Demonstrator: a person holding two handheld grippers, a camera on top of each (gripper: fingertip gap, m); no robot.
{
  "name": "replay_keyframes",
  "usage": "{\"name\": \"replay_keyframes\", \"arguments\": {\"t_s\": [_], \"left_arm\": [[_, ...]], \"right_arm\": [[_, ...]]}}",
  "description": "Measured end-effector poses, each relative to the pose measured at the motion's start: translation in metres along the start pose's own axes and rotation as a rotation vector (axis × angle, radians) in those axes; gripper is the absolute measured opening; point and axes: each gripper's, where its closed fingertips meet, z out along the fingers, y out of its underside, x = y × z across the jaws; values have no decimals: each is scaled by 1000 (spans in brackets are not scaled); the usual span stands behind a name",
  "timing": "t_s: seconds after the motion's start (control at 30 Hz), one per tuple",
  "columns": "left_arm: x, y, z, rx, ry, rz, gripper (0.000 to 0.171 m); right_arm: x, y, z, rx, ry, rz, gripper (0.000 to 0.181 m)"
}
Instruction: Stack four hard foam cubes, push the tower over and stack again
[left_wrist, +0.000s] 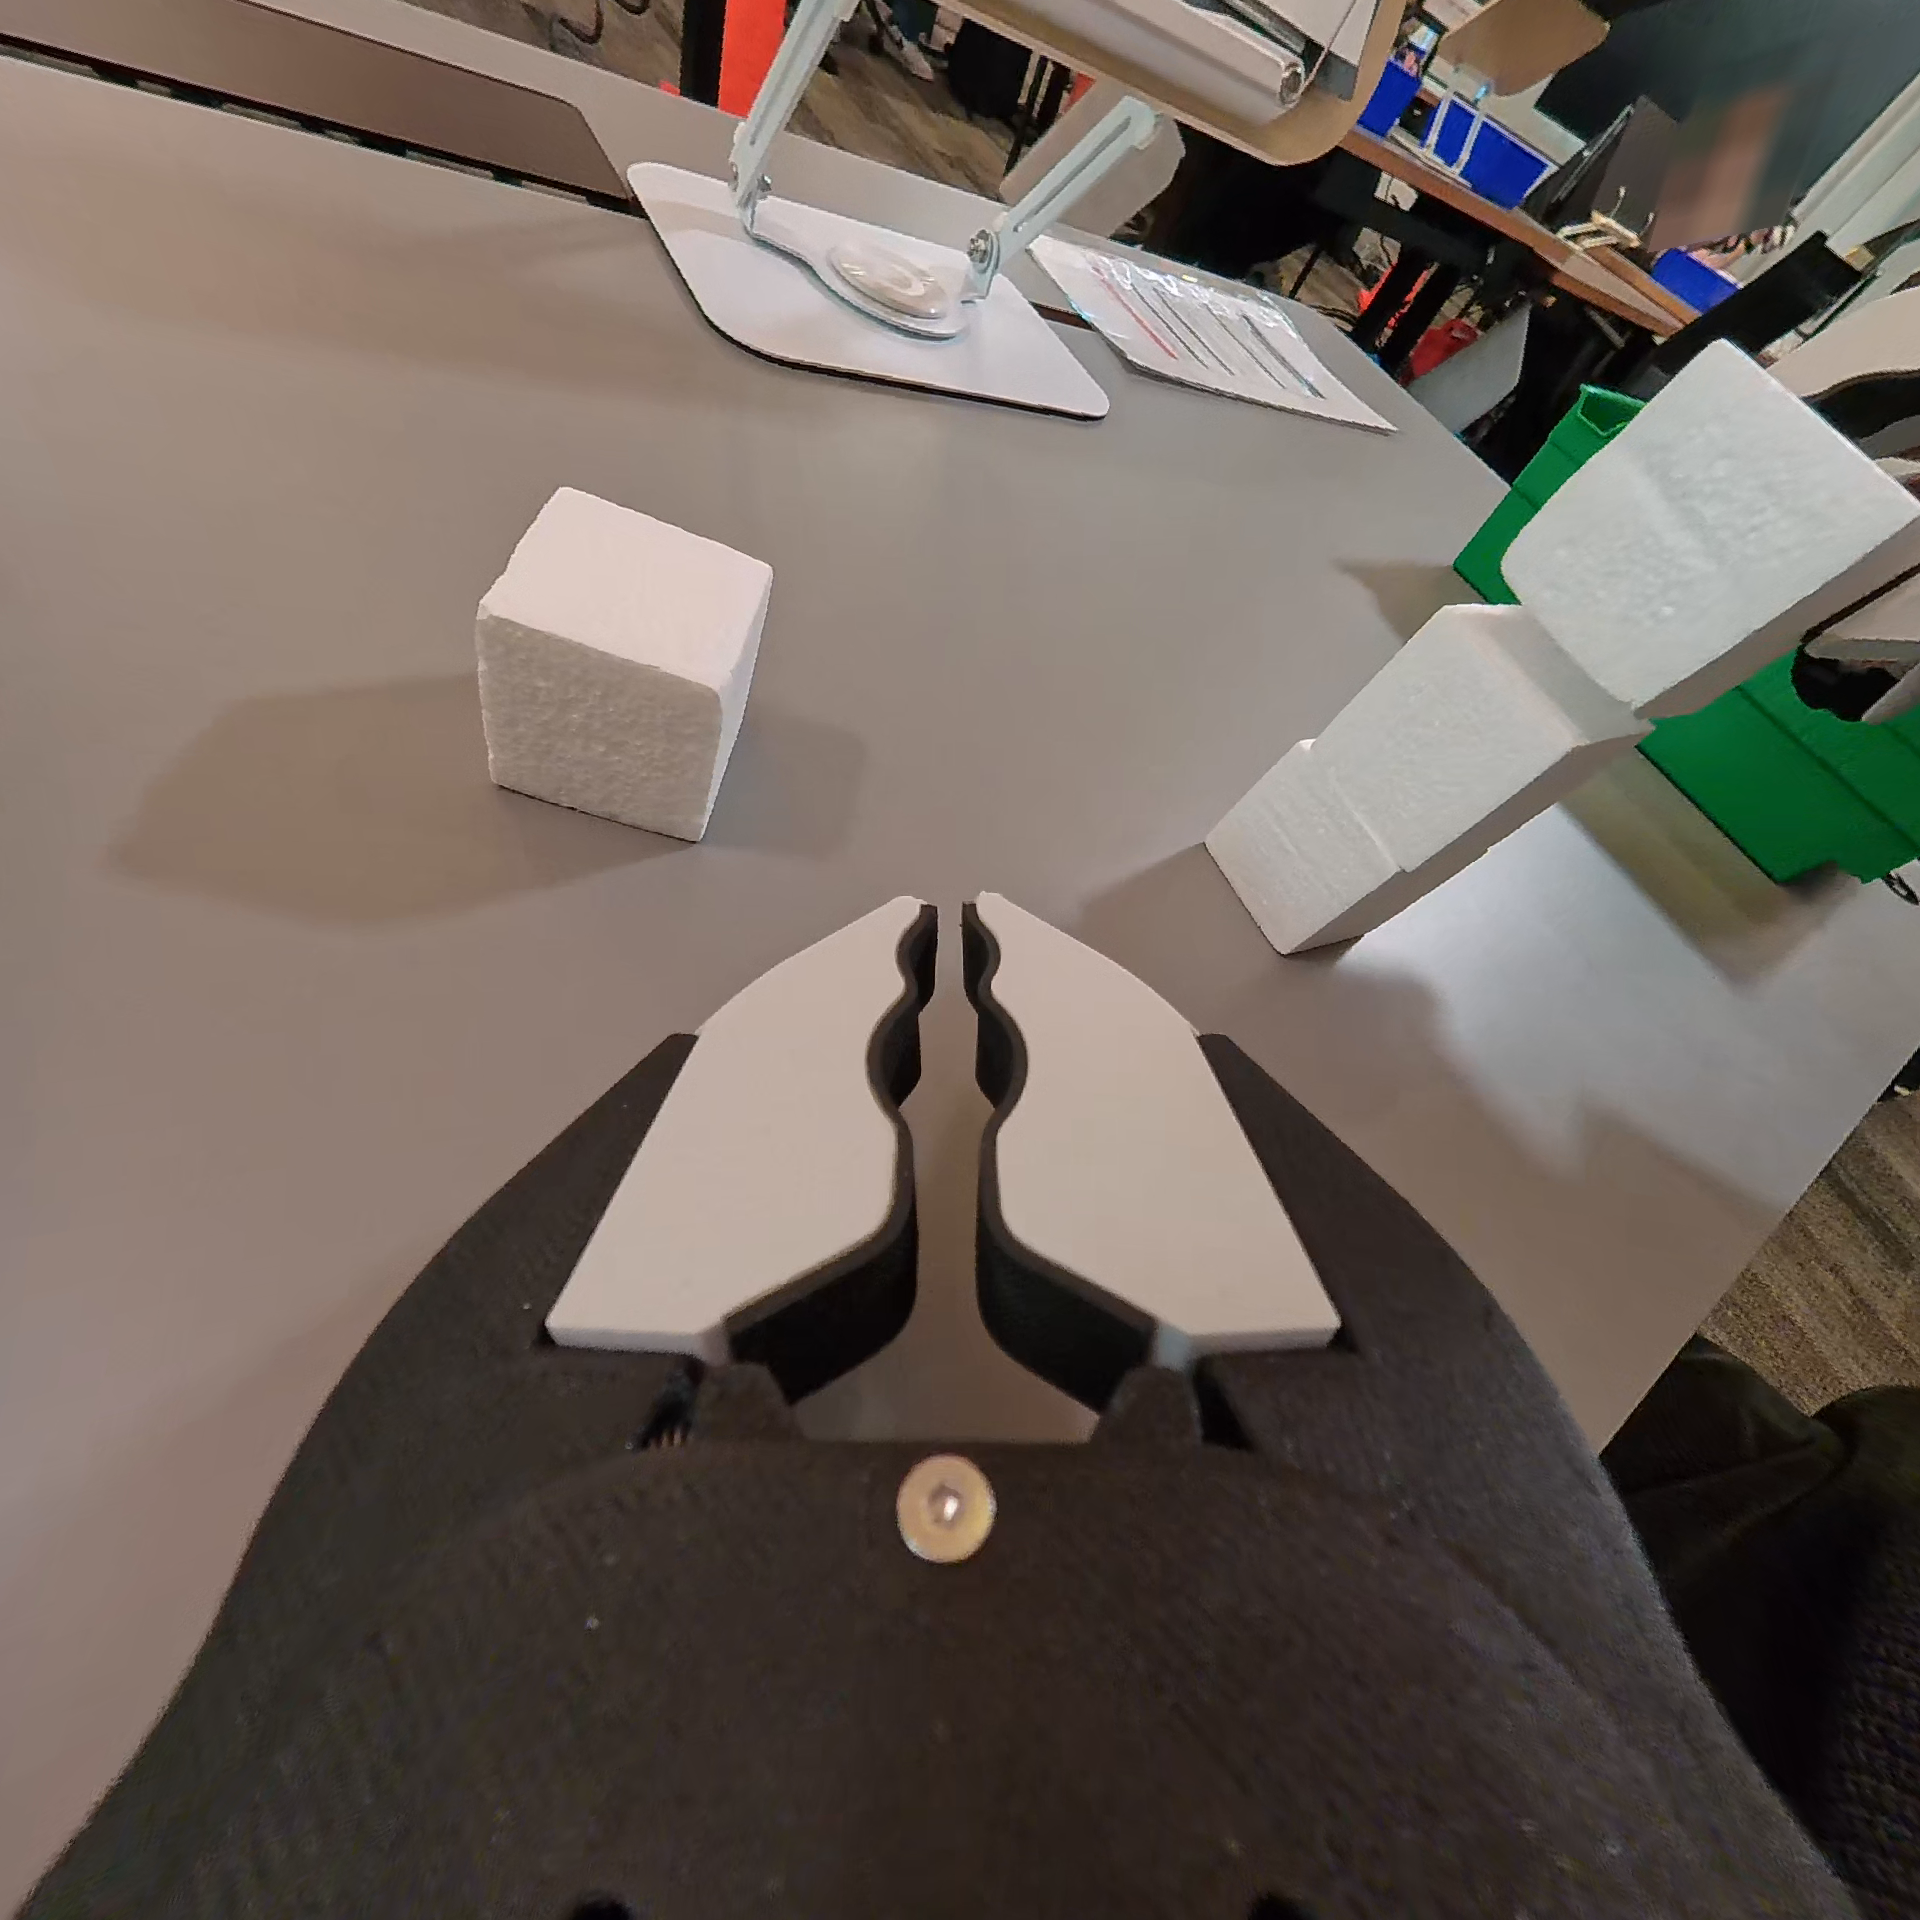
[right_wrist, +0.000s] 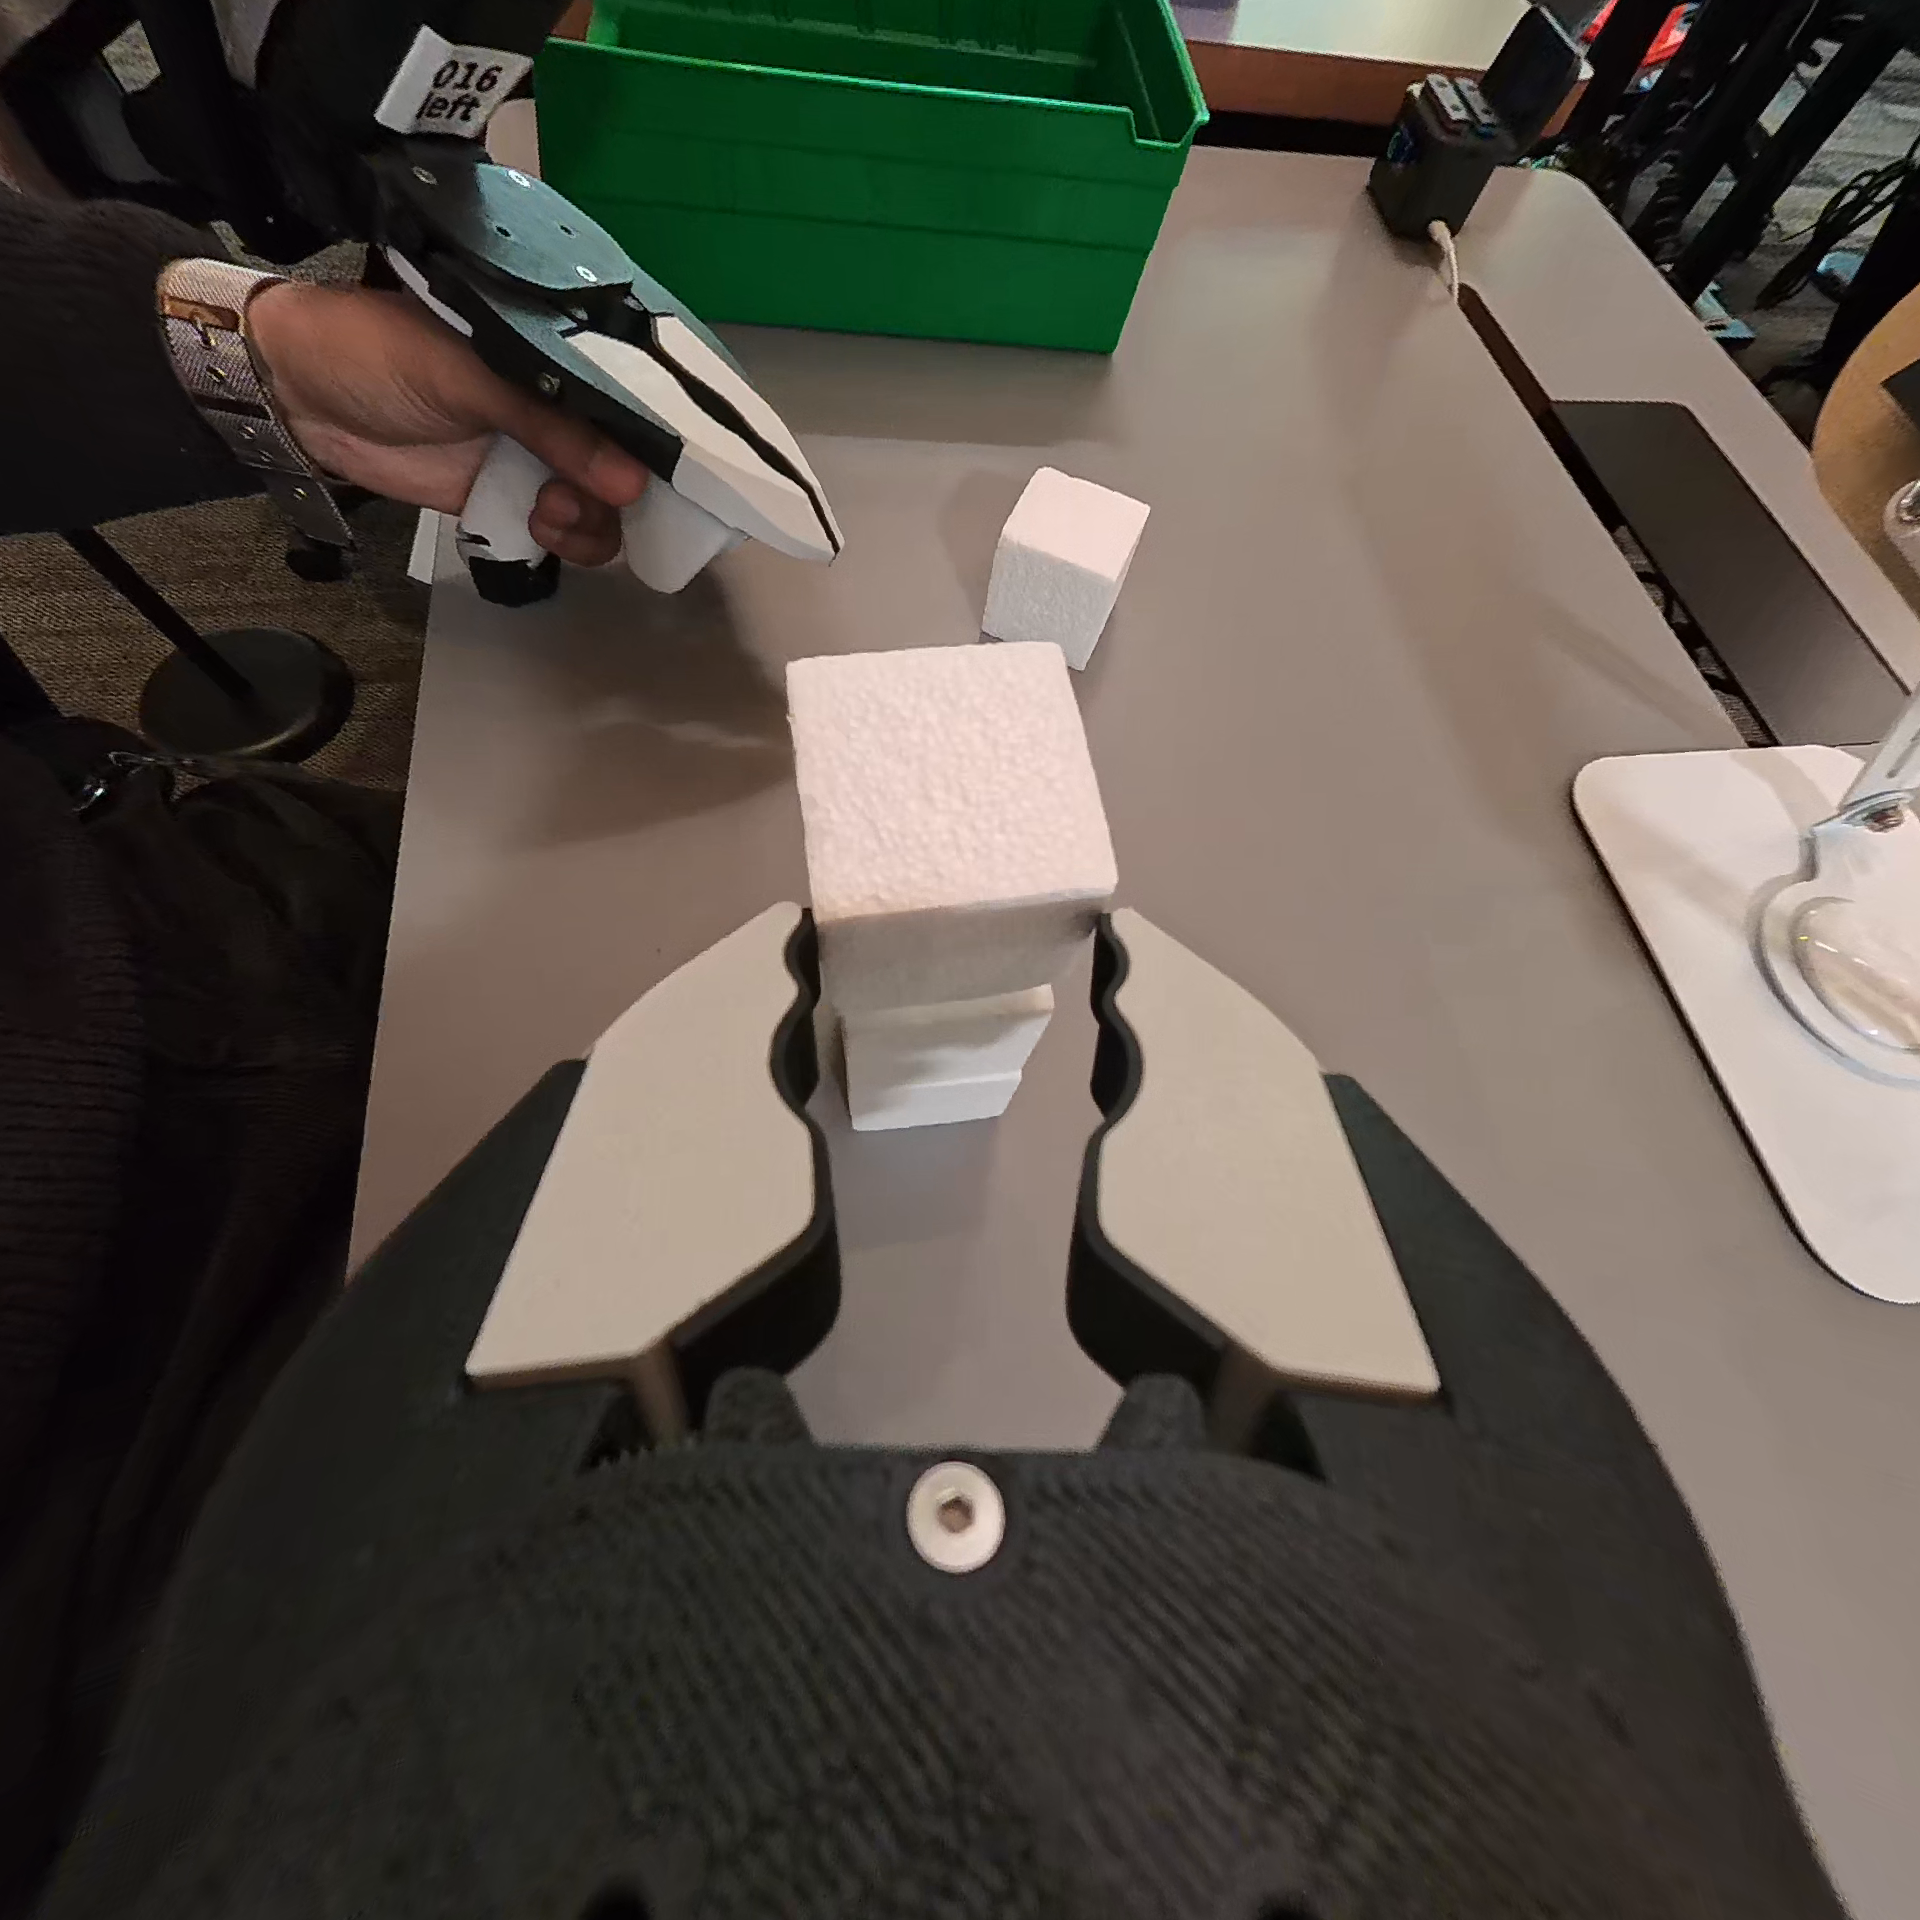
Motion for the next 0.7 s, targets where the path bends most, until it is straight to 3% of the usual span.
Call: {"name": "replay_keyframes", "arguments": {"t_s": [0.7], "left_arm": [[0,0,0,0,0,-2,5]], "right_arm": [[-2,5,6,-39,11,-12,52]]}}
